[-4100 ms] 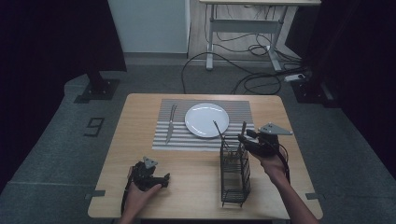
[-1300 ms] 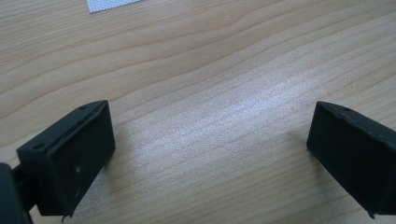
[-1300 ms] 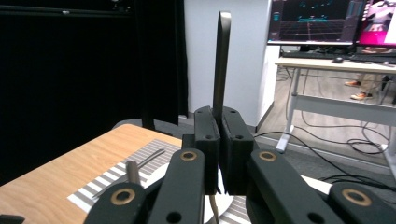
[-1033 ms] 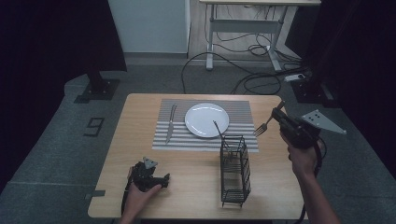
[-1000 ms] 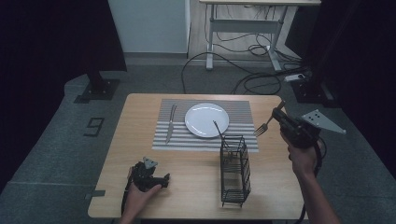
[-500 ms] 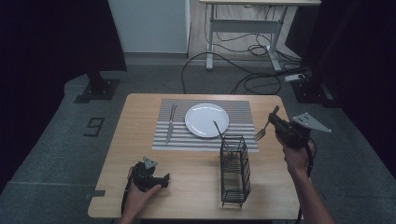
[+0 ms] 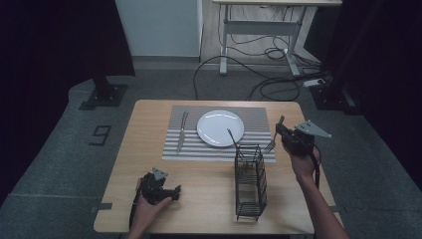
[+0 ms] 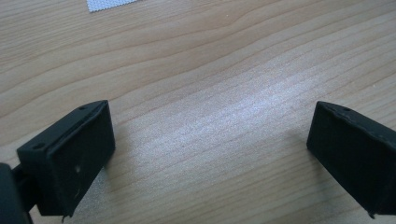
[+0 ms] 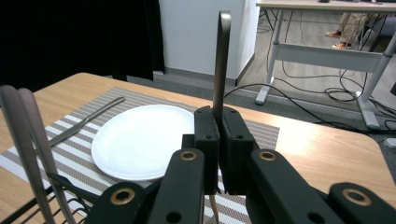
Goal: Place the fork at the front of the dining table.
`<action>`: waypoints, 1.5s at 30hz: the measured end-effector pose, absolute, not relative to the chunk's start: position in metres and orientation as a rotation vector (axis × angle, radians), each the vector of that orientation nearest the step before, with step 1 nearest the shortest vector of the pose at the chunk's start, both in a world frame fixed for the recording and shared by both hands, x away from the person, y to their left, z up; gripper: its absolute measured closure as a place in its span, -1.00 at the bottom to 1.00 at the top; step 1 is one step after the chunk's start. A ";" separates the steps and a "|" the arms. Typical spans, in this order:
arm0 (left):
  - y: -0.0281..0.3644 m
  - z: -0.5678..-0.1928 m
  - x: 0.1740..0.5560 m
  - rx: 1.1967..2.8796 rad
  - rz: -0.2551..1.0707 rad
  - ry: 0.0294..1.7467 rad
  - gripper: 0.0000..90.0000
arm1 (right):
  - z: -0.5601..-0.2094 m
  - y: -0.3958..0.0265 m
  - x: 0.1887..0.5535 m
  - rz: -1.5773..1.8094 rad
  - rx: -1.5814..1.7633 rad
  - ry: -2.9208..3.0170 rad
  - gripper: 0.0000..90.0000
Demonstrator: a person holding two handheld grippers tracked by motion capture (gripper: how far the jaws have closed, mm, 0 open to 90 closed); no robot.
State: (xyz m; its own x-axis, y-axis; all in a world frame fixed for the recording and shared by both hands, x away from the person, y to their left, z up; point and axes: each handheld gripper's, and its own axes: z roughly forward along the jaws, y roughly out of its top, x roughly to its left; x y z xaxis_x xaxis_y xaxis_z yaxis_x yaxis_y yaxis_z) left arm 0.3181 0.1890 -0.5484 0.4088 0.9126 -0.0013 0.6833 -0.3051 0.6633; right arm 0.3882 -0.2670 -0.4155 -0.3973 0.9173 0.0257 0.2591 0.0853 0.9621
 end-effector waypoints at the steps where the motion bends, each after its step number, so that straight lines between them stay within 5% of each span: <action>1: 0.189 -0.548 0.318 2.085 0.512 1.351 -0.98 | -0.417 -0.266 0.389 1.335 1.166 1.742 0.92; 45: 0.189 -0.548 0.318 2.084 0.511 1.352 -0.98 | -0.466 -0.246 0.435 1.228 1.237 1.806 0.90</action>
